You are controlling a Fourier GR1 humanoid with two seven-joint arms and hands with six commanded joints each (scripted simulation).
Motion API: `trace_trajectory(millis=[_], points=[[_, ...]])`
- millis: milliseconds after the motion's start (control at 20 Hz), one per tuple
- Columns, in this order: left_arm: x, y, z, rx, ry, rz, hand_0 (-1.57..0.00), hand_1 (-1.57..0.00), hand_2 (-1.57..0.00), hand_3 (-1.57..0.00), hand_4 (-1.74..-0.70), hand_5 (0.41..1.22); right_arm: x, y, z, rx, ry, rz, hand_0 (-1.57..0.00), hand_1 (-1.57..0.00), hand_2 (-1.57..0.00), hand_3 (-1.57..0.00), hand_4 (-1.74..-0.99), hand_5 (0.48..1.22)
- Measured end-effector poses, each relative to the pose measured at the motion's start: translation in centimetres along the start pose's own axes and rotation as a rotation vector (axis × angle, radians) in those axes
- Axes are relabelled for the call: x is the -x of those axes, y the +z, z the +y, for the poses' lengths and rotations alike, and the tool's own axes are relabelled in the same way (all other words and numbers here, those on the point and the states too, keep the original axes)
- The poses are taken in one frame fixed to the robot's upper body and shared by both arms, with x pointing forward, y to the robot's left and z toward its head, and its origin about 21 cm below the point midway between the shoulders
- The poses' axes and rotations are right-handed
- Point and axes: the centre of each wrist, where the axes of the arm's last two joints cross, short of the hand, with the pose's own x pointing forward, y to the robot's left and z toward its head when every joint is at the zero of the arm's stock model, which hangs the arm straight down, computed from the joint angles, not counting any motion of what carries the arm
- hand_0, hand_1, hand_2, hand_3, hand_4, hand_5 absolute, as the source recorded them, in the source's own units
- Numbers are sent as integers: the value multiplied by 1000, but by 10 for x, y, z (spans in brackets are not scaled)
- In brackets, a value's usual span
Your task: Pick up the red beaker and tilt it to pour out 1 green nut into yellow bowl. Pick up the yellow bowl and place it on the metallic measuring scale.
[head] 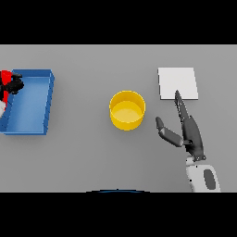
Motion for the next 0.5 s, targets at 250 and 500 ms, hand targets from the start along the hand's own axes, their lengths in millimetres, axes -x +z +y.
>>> trace_trajectory(millis=[250,500], points=[[8,13,19,177,-108,-117,-802,-706,-671,-565,-870,682,-1,-2,0,2,13,12,1,1,1,1,-1156,673],[8,9,15,212,-219,-115,-262,-231,-219,-185,-741,648,1,3,-3,-8,8,0,1,1,1,1,-1156,690]])
